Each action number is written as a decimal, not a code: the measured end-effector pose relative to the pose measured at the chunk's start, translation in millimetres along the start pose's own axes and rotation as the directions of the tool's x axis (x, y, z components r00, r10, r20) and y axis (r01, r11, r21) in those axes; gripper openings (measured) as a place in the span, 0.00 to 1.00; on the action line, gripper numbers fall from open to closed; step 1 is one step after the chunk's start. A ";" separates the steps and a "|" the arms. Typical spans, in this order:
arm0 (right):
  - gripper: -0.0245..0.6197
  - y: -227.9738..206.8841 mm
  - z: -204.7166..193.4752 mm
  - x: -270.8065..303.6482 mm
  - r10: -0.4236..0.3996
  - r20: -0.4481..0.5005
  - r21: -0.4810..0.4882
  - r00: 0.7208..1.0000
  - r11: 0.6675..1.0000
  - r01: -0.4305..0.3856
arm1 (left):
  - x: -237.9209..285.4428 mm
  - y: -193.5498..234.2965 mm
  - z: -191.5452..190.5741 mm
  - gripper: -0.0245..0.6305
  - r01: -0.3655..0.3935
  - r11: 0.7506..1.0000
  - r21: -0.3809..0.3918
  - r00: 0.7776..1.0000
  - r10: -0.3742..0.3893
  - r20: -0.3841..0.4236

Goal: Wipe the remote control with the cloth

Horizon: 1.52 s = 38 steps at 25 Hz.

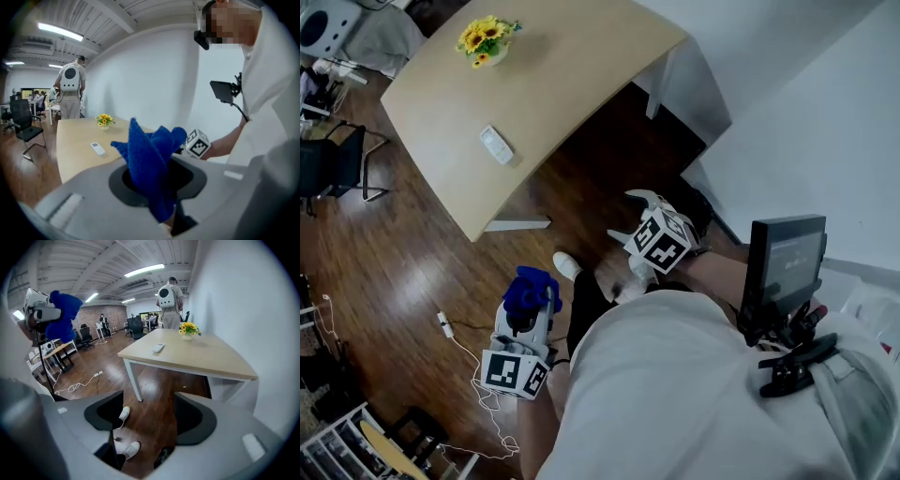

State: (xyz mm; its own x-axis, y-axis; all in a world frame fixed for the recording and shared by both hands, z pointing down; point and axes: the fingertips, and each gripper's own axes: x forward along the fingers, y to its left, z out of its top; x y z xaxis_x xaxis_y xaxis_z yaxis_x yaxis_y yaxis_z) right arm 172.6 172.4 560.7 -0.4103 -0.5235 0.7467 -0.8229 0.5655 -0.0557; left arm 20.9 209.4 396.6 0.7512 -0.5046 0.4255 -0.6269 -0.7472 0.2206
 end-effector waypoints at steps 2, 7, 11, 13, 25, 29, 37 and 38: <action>0.56 3.9 -9.9 -10.8 0.011 0.006 0.002 1.000 1.000 -0.011 | -1.5 -12.3 -9.7 0.20 0.006 1.000 0.004 0.999 -0.006 -0.035; 0.56 14.2 -31.6 -31.2 -0.001 0.012 0.060 1.000 0.998 0.001 | -3.3 -34.8 -1.8 0.20 0.039 0.998 0.059 0.999 -0.037 -0.035; 0.56 39.4 -37.5 -49.1 -0.024 0.019 0.058 1.000 0.998 0.023 | -21.3 -54.5 1.4 0.20 0.088 0.990 0.110 0.996 -0.086 -0.017; 0.56 61.8 -38.0 -55.3 -0.030 0.023 0.052 0.999 0.998 0.029 | -42.1 -61.3 -3.3 0.20 0.106 0.987 0.122 0.994 -0.106 -0.003; 0.56 191.5 -32.2 -97.3 -0.072 0.056 0.031 0.996 0.997 0.070 | -176.5 -53.4 -79.7 0.20 0.151 0.988 -0.027 0.986 -0.149 0.070; 0.56 220.2 -27.4 -110.6 -0.100 0.088 0.034 0.991 0.995 0.097 | -200.5 -51.9 -95.0 0.20 0.175 0.984 -0.012 0.982 -0.174 0.076; 0.56 248.5 -9.5 -125.5 -0.136 0.117 0.006 0.984 0.991 0.136 | -223.9 -49.1 -103.6 0.20 0.201 0.980 0.007 0.973 -0.200 0.112; 0.56 250.0 -8.2 -126.3 -0.139 0.118 0.004 0.983 0.990 0.140 | -225.6 -48.8 -103.9 0.20 0.201 0.979 0.010 0.973 -0.201 0.114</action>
State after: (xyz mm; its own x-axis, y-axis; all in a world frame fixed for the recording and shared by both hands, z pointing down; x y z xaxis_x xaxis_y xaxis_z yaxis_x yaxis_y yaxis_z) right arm 21.9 385.1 457.9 -0.3352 -0.6691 0.6633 -0.8738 0.4840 0.0465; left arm -139.4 404.7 381.0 0.8805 -0.3901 0.2693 -0.4607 -0.8379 0.2926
